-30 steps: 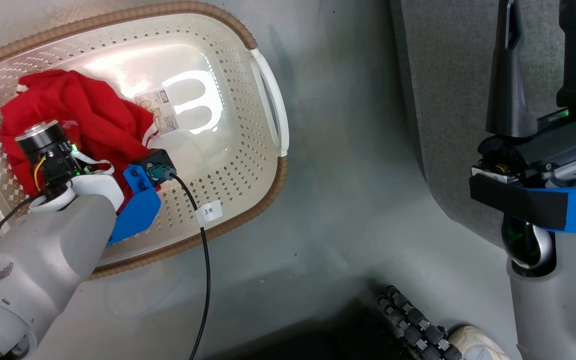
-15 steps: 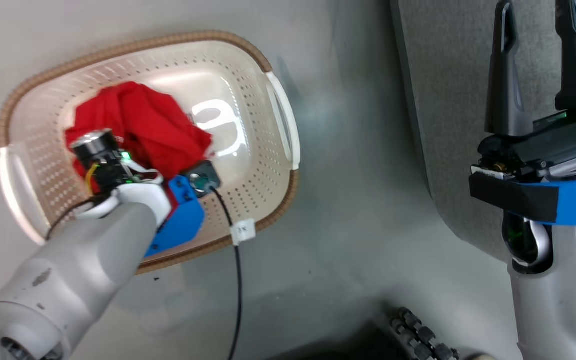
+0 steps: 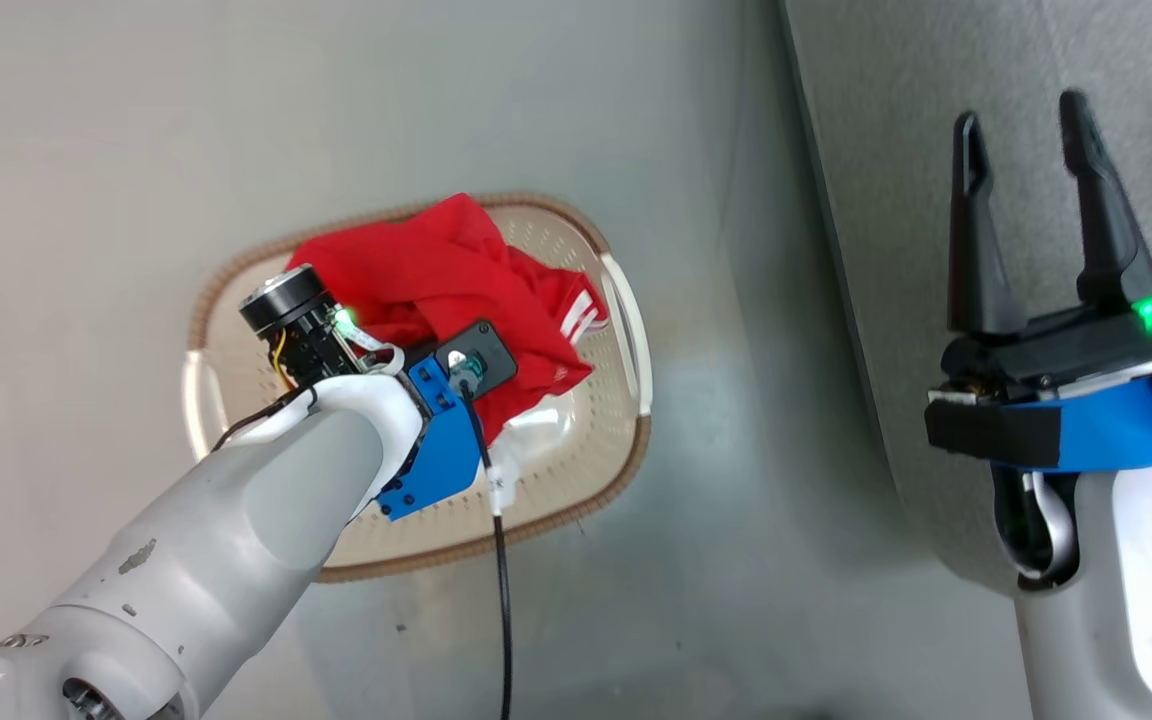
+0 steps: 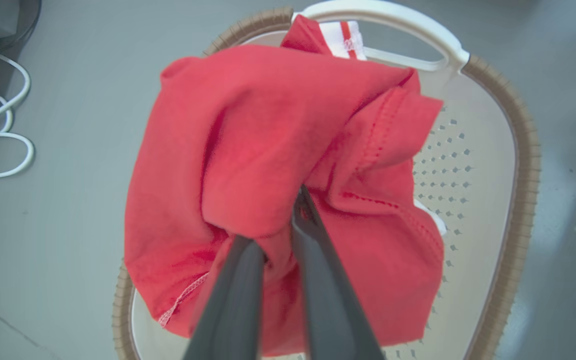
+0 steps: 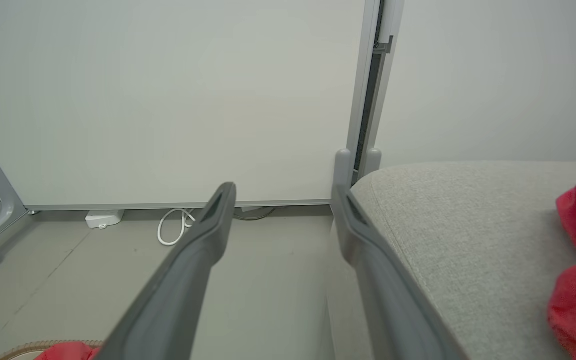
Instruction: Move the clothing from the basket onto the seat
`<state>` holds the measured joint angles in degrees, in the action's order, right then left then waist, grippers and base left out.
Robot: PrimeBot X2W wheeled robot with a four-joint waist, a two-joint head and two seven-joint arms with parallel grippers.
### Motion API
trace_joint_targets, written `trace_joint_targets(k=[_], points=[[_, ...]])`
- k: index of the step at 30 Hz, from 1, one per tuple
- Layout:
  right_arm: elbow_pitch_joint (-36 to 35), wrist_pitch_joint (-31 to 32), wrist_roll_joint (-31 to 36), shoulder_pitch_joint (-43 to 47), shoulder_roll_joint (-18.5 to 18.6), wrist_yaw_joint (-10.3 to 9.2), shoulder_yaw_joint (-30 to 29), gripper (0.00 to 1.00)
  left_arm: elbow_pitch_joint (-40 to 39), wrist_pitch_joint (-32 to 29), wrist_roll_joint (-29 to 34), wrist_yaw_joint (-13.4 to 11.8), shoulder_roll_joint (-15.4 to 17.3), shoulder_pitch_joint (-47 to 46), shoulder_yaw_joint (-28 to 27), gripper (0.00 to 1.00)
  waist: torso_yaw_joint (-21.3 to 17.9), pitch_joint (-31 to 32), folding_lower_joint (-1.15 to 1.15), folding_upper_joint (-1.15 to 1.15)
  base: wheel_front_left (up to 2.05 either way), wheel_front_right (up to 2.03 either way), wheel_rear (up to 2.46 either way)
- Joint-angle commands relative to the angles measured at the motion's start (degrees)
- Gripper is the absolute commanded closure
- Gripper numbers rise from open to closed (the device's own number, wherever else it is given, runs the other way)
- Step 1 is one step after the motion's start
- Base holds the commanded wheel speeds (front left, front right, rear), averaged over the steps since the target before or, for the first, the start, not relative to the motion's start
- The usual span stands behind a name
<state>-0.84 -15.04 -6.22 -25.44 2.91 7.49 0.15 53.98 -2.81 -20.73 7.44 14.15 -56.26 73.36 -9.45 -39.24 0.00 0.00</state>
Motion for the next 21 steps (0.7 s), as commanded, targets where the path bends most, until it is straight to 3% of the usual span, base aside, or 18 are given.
trace_joint_targets(k=[1,13,21], points=[[0.97,-0.22,0.39,1.51,-0.03,0.0,-0.33,0.0,-0.12,2.2,-2.45,0.05,-0.34,-0.79,0.11,1.0,2.25,5.31,0.0,0.0,0.0,0.0,0.0],[4.62,-0.22,1.41,9.1,-0.04,0.0,-2.37,0.0,-0.13,13.35,-14.12,0.05,-2.8,1.08,0.06,1.0,6.31,18.32,0.0,0.0,0.0,0.0,0.0],[5.69,-0.22,0.81,12.75,-0.04,0.0,-2.47,0.0,0.53,17.05,-20.75,0.05,-3.79,2.14,-2.48,1.0,7.96,24.48,0.0,0.0,0.0,0.0,0.0]])
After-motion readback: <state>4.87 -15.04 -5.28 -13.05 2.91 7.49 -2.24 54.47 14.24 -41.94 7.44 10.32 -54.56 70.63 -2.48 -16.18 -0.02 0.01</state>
